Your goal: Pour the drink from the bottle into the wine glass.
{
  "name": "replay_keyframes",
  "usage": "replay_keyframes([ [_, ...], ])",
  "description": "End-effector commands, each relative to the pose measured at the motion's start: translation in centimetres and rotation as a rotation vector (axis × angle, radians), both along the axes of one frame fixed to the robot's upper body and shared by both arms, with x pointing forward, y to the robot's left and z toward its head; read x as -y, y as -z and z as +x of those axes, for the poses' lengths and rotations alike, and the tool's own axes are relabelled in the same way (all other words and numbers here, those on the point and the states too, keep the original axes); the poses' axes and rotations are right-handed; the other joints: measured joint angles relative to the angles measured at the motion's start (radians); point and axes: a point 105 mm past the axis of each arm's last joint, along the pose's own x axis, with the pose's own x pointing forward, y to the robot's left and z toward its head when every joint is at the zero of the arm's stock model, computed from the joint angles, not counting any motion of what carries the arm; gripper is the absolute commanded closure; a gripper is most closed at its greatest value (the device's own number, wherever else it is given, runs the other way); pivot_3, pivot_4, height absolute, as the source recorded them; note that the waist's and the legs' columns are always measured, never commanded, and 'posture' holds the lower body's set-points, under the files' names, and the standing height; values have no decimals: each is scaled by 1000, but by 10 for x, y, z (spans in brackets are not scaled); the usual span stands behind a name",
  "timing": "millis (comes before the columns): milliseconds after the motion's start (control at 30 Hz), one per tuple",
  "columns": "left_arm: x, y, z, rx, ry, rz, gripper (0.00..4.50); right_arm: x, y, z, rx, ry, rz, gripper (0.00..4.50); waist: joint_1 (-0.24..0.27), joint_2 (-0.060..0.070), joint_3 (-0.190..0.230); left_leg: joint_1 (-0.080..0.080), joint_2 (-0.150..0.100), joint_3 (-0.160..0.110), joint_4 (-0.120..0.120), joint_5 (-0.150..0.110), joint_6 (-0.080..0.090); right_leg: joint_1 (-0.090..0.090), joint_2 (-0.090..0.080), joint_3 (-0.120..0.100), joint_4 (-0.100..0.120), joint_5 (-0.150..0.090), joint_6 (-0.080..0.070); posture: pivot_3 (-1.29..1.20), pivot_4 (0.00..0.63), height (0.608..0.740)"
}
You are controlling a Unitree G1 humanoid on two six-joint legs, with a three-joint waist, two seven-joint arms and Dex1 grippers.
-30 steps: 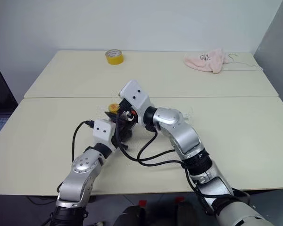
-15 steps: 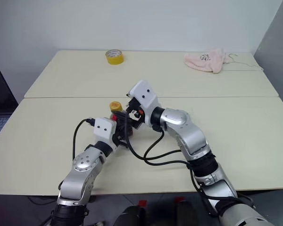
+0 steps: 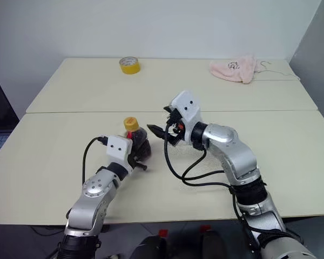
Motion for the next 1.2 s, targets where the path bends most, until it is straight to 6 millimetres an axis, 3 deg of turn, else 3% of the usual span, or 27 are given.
replay_keyframes([
  [33, 0, -16, -1, 71, 3, -5, 3708, -16, -19, -12, 55, -54, 50, 428, 1, 0, 0, 0, 0, 0, 0, 0, 0, 0, 0, 0, 0, 0, 0, 0, 150, 740],
  [567, 1, -16, -1, 72, 7, -4, 3708, -51, -20, -9, 31, -46, 67, 428, 1, 0, 0, 0, 0, 0, 0, 0, 0, 0, 0, 0, 0, 0, 0, 0, 150, 740],
  [900, 2, -16, 1, 70, 9, -7, 3708, -49, -17, -1, 46, -8, 46, 428, 0, 0, 0, 0, 0, -1, 0, 0, 0, 0, 0, 0, 0, 0, 0, 0, 150, 740],
  [1200, 3, -17, 1, 72, 13, -7, 3708, -35, -12, 3, 51, 34, 27, 428, 0, 0, 0, 0, 0, -1, 0, 0, 0, 0, 0, 0, 0, 0, 0, 0, 150, 740],
])
